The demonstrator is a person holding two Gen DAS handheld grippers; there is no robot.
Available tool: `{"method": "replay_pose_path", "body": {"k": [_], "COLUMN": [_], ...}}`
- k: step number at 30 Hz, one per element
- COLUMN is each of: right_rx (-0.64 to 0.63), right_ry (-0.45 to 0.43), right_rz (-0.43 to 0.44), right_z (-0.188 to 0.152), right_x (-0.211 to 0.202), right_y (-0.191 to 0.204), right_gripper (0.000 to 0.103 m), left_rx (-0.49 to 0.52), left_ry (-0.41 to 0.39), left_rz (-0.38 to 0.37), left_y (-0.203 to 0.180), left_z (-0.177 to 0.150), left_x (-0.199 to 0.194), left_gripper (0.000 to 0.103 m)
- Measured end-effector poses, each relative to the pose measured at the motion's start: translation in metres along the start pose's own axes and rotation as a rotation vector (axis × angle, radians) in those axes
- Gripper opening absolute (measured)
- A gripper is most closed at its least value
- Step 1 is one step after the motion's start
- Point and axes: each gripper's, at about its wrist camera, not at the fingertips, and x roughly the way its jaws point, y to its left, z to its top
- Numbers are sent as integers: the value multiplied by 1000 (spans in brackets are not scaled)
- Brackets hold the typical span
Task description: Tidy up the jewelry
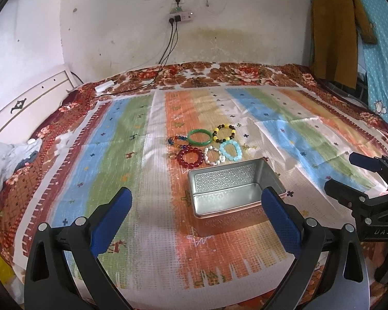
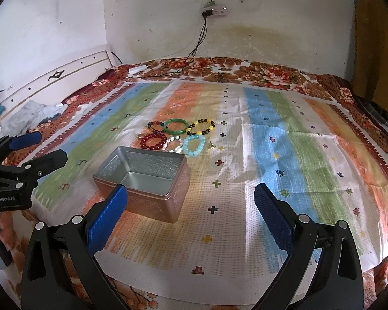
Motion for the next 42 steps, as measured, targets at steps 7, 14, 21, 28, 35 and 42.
{"method": "replay_pose_path", "body": {"k": [7, 14, 21, 28, 35, 42], "right_rx": [1, 13, 0, 1, 17, 56], "right_ry": [4, 8, 2, 13, 48, 84], "right_rz": [-11, -5, -11, -19, -31, -4], "right_z": [2, 10, 18, 34, 51, 60], "right_x": [1, 6, 14, 31, 56, 74], "right_y": [-2, -6, -5, -10, -25, -36], "right_gripper": [99, 99, 99, 99, 99, 99], "left_rx": [-11, -35, -9, -10, -32, -45], "left_ry": [13, 31, 7, 18, 105, 154], "left_rz": [-3, -2, 34, 33, 34, 50], "left_y": [3, 10, 7, 13, 27, 37], "left_z": [3, 7, 21, 39, 48, 55], "left_x": [2, 9, 19, 36, 63, 83], "left_gripper": [98, 98, 97, 98, 97, 97]}}
